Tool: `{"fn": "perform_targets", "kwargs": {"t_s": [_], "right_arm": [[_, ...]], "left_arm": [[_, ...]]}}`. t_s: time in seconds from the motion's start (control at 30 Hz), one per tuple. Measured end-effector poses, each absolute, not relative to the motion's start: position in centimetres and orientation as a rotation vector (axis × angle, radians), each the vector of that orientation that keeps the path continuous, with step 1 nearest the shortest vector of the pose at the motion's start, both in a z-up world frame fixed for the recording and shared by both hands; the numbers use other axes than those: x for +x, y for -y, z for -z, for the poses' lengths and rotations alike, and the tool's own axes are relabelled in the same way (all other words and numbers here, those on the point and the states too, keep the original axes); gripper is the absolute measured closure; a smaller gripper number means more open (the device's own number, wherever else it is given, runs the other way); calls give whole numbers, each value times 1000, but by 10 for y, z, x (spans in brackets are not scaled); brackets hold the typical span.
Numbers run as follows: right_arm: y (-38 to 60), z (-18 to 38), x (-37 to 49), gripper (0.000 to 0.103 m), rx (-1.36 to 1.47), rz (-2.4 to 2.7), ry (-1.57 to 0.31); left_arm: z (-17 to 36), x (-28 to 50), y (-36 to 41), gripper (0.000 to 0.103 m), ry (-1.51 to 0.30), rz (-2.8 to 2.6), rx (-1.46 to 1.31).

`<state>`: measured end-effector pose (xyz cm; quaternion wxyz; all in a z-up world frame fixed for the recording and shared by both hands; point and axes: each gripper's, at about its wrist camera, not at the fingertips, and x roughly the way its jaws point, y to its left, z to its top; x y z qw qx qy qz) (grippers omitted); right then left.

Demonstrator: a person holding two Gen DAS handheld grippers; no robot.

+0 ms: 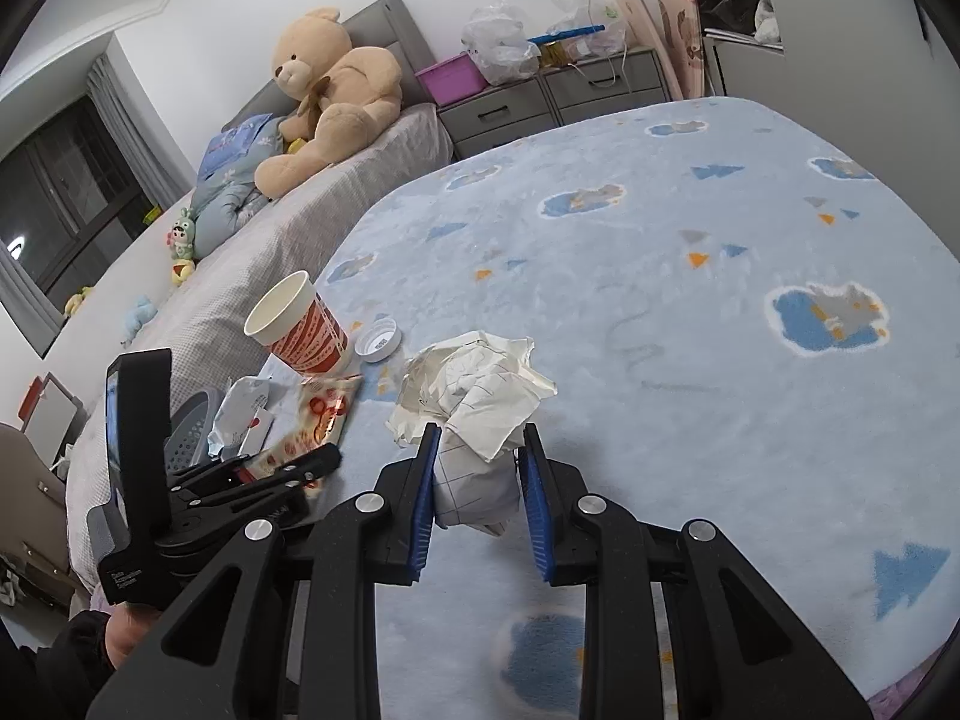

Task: Collect trash
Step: 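Grasp the red-and-white snack wrapper with the left tool while the right tool holds the tissue, then carry the wrapper and tissue over the grey basket and open both tools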

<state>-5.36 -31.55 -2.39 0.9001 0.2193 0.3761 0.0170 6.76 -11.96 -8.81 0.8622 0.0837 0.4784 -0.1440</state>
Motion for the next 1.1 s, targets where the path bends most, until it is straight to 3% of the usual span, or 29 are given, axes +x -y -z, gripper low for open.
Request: {"fn": "perform_targets", "kwargs": {"t_s": [0.5, 0.8, 1.1], "right_arm": [[285, 15, -51, 77, 407, -45, -805], [215, -9, -26, 77, 324, -128, -794], [124, -26, 13, 77, 256, -275, -796]], "left_arm": [[39, 42, 74, 78, -870, 335, 149], [5, 49, -6, 78, -770, 248, 105], [8, 61, -92, 78, -755, 103, 4]]}}
